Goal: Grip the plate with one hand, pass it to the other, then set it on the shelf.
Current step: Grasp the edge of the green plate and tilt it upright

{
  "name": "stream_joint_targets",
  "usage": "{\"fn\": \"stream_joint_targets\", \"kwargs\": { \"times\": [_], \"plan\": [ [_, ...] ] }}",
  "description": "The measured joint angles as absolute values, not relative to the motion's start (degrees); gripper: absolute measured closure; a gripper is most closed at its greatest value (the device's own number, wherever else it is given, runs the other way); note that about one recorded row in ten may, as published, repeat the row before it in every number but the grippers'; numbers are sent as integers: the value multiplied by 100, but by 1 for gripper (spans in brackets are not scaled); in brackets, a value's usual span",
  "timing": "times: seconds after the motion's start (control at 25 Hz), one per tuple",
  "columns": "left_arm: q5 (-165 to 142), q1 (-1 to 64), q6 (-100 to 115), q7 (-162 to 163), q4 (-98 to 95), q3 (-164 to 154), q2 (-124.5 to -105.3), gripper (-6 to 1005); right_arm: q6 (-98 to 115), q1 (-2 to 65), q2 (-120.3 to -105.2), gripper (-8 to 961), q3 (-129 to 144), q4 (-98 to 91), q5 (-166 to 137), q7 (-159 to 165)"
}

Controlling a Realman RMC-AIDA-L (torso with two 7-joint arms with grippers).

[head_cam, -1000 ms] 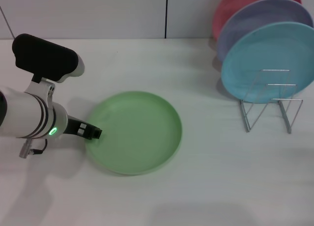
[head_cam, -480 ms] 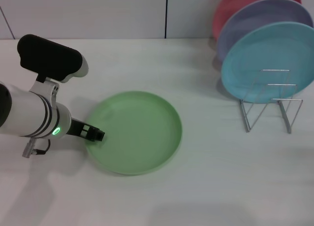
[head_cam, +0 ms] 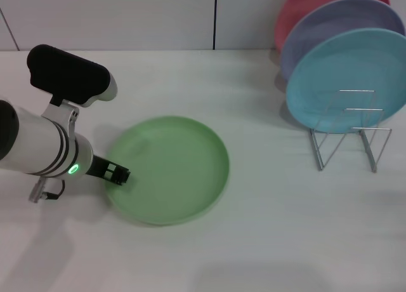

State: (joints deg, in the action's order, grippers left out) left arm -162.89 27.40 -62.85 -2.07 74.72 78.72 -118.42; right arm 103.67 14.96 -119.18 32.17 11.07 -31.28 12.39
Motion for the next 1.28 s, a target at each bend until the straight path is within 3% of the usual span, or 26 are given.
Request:
{"fn": "stream_joint_targets", "kwargs": {
  "times": [0.08, 0.44, 0.88, 1.28],
  "plan": [
    [-16281, 2735, -6287, -229, 7533, 7878, -11839, 589, 10374, 1494, -11917, 136, 3216, 1111, -3128, 1239],
    [-16252, 2746, -6285, -368, 7556, 7889, -11845, 812, 10387, 1494, -11918, 136, 3216, 1116, -3128, 1239],
    [-16217, 2594, -6237, -465, 8010, 7826, -11837, 919, 10418, 1494, -11918, 136, 3216, 1105, -3128, 1261],
    [-16218, 2379, -6276, -588, 8692, 7887, -11823, 948, 10501, 1534, -11898, 136, 3217, 930, -3300, 1519]
  ]
}}
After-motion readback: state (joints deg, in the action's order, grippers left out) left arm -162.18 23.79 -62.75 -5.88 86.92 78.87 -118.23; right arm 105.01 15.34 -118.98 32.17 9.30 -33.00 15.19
